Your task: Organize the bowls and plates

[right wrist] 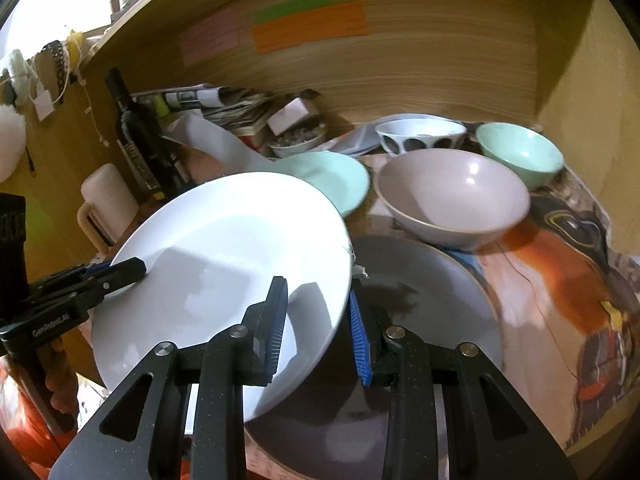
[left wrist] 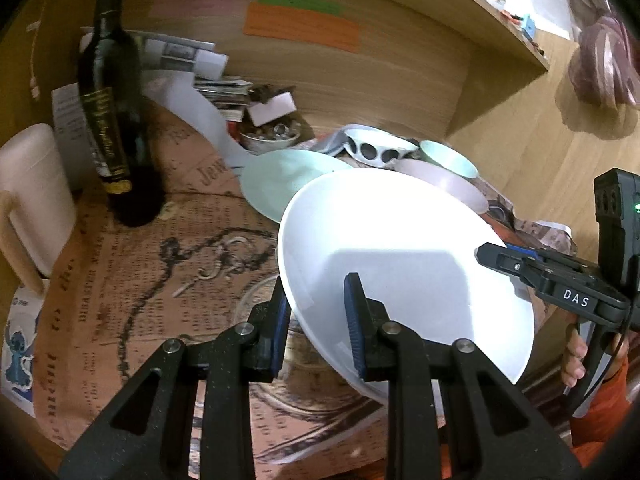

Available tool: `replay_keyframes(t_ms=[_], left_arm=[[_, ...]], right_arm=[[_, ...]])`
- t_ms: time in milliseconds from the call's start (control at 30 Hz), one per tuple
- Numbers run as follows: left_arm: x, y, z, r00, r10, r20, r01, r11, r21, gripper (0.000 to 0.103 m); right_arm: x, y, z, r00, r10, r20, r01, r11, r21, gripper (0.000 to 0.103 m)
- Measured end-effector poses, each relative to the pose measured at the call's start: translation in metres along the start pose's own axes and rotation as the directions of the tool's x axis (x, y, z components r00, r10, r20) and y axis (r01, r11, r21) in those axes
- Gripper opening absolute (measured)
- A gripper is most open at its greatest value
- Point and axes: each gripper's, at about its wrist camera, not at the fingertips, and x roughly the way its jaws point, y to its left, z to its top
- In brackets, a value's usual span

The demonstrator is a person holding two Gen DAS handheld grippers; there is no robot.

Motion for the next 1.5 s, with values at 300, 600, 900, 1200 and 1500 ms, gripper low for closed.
replay_keyframes(t_ms=[300,600,900,1200,1500], left_arm=[[0.015,-0.025,-0.004,0.998,-0.035,-0.051,0.036,0.999,0.029,0.026],[0.036,-0.047,-0.011,0.994,-0.052,-0.097,0.057,0.997,0.054,0.026],[0.056,-0.061,-0.013,0.987,-0.061,-0.146,0.070,0.996,0.059,0.026],[0.073,-0.060,-0.015,0.982,-0.066,-0.180,0.075,0.996,0.043,0.028],[0.080,-0.063,-0.012,0.981,-0.064,-0.181,0.077,0.995,0.067,0.030]], right_arm=[[-0.013,-0.026,-0.015,1.000,-0.025,0.008,0.024,0.998,0.051,0.027],[-0.016,-0.050,-0.029,0.999,-0.045,-0.010,0.046,0.994,0.100,0.027],[-0.015,-0.066,-0.036,0.998,-0.057,-0.033,0.062,0.988,0.142,0.027],[-0.010,-0.069,-0.037,0.997,-0.060,-0.047,0.066,0.986,0.153,0.027],[-0.008,-0.070,-0.035,0.997,-0.068,-0.038,0.073,0.985,0.153,0.027]])
